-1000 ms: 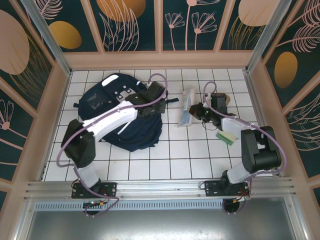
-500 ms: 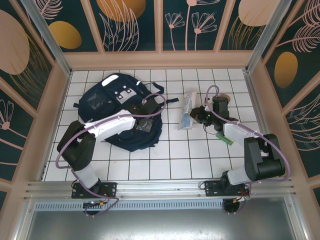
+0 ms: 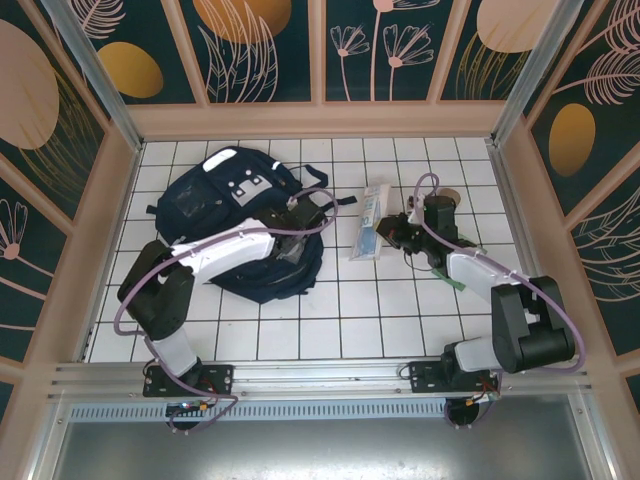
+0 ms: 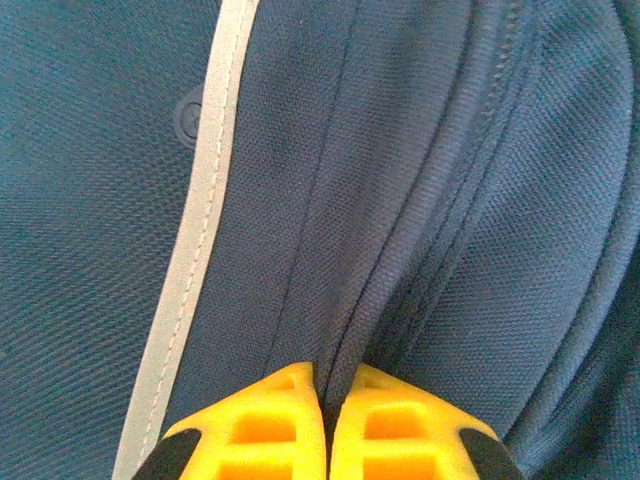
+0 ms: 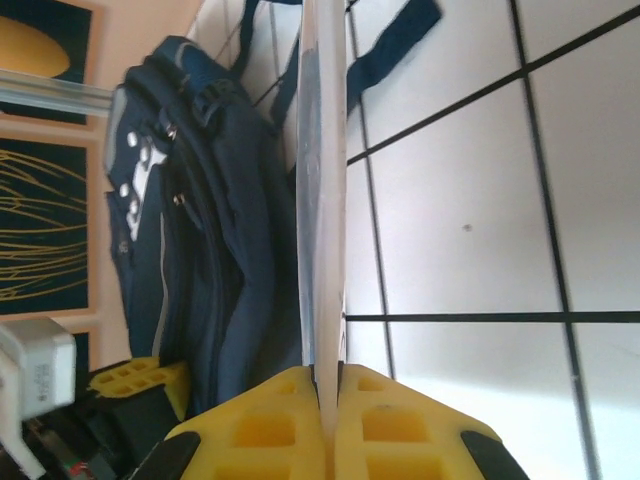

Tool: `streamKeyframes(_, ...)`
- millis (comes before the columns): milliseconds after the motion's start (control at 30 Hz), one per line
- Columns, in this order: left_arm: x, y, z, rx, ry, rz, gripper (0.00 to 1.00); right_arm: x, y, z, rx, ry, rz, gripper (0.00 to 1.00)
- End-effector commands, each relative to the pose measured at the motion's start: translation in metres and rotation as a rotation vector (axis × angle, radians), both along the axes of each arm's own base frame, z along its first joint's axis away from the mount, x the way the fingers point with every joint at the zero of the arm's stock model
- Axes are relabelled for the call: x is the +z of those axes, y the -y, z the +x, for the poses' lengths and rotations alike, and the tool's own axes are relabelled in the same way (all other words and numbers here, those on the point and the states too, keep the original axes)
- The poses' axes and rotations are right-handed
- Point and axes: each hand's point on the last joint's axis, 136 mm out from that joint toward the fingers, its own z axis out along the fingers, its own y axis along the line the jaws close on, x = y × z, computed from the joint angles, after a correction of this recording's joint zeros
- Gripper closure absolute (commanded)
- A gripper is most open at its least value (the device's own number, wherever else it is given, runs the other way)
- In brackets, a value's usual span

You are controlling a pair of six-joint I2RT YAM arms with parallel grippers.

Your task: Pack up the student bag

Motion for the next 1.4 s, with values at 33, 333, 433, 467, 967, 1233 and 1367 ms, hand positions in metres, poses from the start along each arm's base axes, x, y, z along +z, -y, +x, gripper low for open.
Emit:
streamKeyframes(33,0.093,0.012,0.028,0.030,0.163,-0.149,1.00,0.040,-0.018,0.003,0.021,0.102,0.104,1.00)
streamKeyframes(333,0.180,0.023,0.062,0.046,0.246,-0.445,1.00,0.062,-0.066,0.001,0.004,0.140,0.225,1.00)
streamKeyframes(433,0.200,0.026,0.070,0.045,0.269,-0.509,1.00,0.058,-0.091,0.001,-0.016,0.123,0.262,1.00)
streamKeyframes(467,0.204,0.027,0.072,0.044,0.273,-0.521,1.00,0.056,-0.098,0.006,-0.028,0.114,0.272,1.00)
streamKeyframes(967,0.200,0.029,0.069,0.071,0.255,-0.597,1.00,0.002,-0.219,0.032,-0.043,-0.043,0.340,1.00)
streamKeyframes(1233,0.193,0.022,0.066,0.085,0.256,-0.580,1.00,-0.023,-0.239,0.029,0.022,-0.094,0.155,0.61)
streamKeyframes(1367,0.187,0.021,0.067,0.089,0.253,-0.574,1.00,-0.027,-0.226,0.019,0.037,-0.100,0.058,0.42)
